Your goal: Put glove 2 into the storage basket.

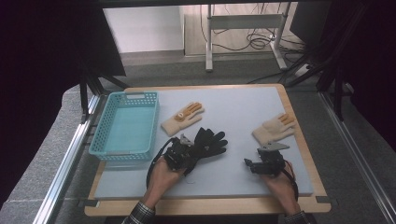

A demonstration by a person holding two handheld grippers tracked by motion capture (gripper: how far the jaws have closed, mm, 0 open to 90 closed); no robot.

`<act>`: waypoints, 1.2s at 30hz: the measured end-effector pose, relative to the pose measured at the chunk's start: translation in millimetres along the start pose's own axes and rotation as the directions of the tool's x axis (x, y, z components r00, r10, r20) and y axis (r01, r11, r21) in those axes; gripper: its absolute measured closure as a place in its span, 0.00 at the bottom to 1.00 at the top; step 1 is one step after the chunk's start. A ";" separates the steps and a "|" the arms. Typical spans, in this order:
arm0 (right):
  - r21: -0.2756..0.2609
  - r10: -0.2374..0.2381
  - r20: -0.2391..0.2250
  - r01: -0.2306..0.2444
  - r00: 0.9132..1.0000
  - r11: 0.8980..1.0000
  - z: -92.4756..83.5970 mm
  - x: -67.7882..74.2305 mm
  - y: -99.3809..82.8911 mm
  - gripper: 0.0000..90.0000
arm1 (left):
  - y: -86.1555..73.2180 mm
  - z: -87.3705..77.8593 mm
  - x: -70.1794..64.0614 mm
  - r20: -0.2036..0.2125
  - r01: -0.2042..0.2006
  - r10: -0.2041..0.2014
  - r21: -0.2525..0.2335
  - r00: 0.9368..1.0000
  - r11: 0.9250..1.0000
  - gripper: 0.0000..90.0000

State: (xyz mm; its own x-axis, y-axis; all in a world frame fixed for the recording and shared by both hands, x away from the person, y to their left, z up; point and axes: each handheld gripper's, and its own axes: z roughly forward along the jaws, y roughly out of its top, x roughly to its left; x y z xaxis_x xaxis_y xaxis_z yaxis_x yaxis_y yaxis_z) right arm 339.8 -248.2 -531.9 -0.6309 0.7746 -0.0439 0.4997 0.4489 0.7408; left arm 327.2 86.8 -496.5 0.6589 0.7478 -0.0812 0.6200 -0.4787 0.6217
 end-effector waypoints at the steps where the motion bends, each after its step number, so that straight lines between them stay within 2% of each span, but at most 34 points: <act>1: 0.000 0.000 0.000 0.000 1.000 1.000 0.0 0.0 0.0 0.30 | 2.3 -2.6 0.5 -0.005 0.000 0.000 -0.004 1.000 1.000 0.75; 5: 0.000 0.000 0.000 0.000 1.000 1.000 0.0 0.0 0.0 0.30 | 8.8 -9.2 3.8 -0.024 0.001 -0.002 -0.022 1.000 1.000 0.74; 11: 0.000 -0.001 -0.001 0.001 1.000 1.000 0.0 -0.2 0.0 0.30 | 22.3 -22.3 14.7 -0.044 0.022 -0.024 -0.062 0.999 0.998 0.75; 23: 0.000 -0.001 -0.001 0.001 1.000 1.000 0.0 -0.2 0.0 0.30 | 39.4 -40.0 27.3 -0.081 0.029 -0.036 -0.088 0.996 0.996 0.75; 32: 0.000 0.000 -0.002 0.000 1.000 1.000 -0.1 -0.1 0.0 0.30 | 50.2 -62.7 48.9 -0.129 0.058 -0.074 -0.122 0.989 0.991 0.75; 36: 0.000 -0.001 -0.002 0.001 1.000 1.000 -0.1 -0.1 0.0 0.30 | 52.2 -75.4 64.6 -0.170 0.082 -0.105 -0.137 0.980 0.987 0.75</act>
State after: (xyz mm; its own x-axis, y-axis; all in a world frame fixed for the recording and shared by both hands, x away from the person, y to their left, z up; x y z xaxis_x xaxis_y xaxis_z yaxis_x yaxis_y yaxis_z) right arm 339.8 -248.3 -531.8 -0.6323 0.7736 -0.0432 0.4994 0.4495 0.7406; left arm 370.0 144.9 -410.5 0.5082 0.8612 -0.0120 0.6077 -0.3487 0.7135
